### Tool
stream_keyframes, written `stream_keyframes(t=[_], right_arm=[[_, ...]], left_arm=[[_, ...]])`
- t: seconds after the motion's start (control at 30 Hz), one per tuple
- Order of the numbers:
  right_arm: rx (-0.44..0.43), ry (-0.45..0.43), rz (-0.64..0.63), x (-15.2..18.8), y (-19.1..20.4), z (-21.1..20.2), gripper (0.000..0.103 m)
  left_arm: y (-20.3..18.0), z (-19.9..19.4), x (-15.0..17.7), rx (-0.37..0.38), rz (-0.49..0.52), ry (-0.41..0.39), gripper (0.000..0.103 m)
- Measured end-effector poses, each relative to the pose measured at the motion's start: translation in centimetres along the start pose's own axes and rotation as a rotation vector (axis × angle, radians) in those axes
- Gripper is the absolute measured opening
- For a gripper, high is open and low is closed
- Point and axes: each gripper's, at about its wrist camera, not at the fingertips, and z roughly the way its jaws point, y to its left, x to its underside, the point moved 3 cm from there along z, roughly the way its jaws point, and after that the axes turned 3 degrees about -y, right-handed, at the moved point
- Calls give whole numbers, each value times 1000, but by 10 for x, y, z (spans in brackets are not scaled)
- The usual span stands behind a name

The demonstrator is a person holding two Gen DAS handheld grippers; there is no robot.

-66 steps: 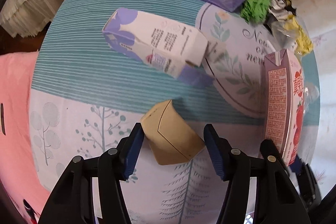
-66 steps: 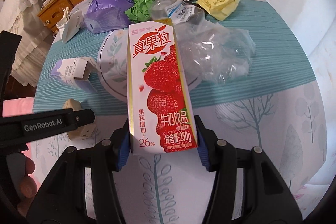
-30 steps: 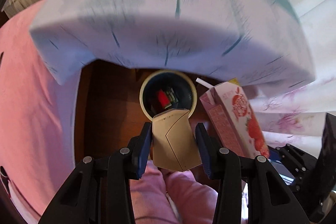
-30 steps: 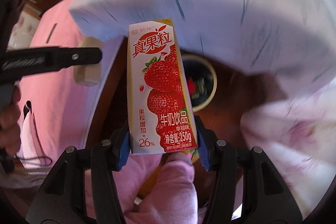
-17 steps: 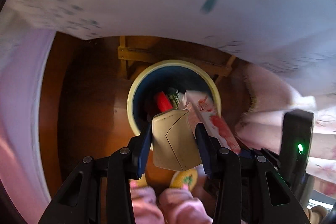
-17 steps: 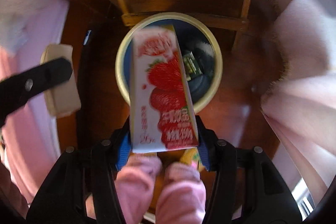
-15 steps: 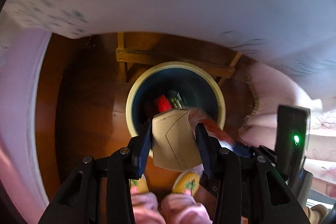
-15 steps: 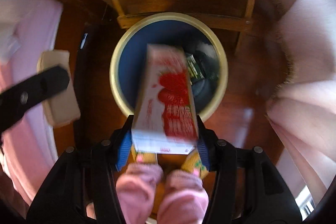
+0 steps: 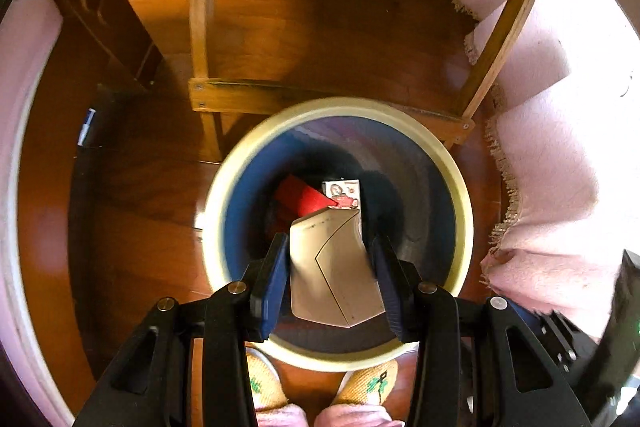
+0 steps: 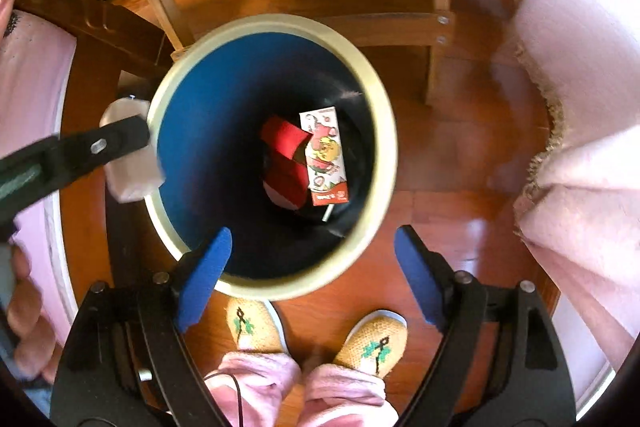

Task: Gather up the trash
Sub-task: 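Lower both held items over the trash bin and open both grippers, then raise both grippers back toward the table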

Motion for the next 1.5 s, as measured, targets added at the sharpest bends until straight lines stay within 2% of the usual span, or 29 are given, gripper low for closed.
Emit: stream_keyframes(t=[0.07, 0.23, 0.37, 0.47, 0.67, 0.87, 1.0, 1.2, 1.4, 1.5], right_arm=[[4, -5, 3, 8, -6, -5, 82], [-3, -19, 19, 19, -11, -22, 82], [-5, -46, 15, 21, -3, -39, 82], [-15, -63, 18, 18, 5, -54, 82], [-33, -103, 11, 11, 30, -110, 82], [-53, -159, 2, -7, 66, -205, 82], [-63, -232, -7, -29, 92, -276, 82], [-63, -370, -21, -66, 124, -378, 82], [-25, -477, -22, -104, 147, -449, 82], [4, -525, -11, -124, 151, -475, 82]], left_arm=[[-4, 14, -2, 5, 12, 7, 44], [-4, 17, -3, -9, 16, 1, 72], [6, 3, 2, -40, 10, -7, 73], [16, -24, 8, -57, 3, -24, 72], [34, -110, 14, -72, -3, -64, 73], [28, -230, -5, -49, -10, -144, 73], [15, -312, -36, -14, 12, -228, 73], [-6, -404, -86, 38, 61, -352, 73], [-24, -468, -133, 77, 119, -427, 73], [-39, -491, -157, 73, 165, -471, 73]])
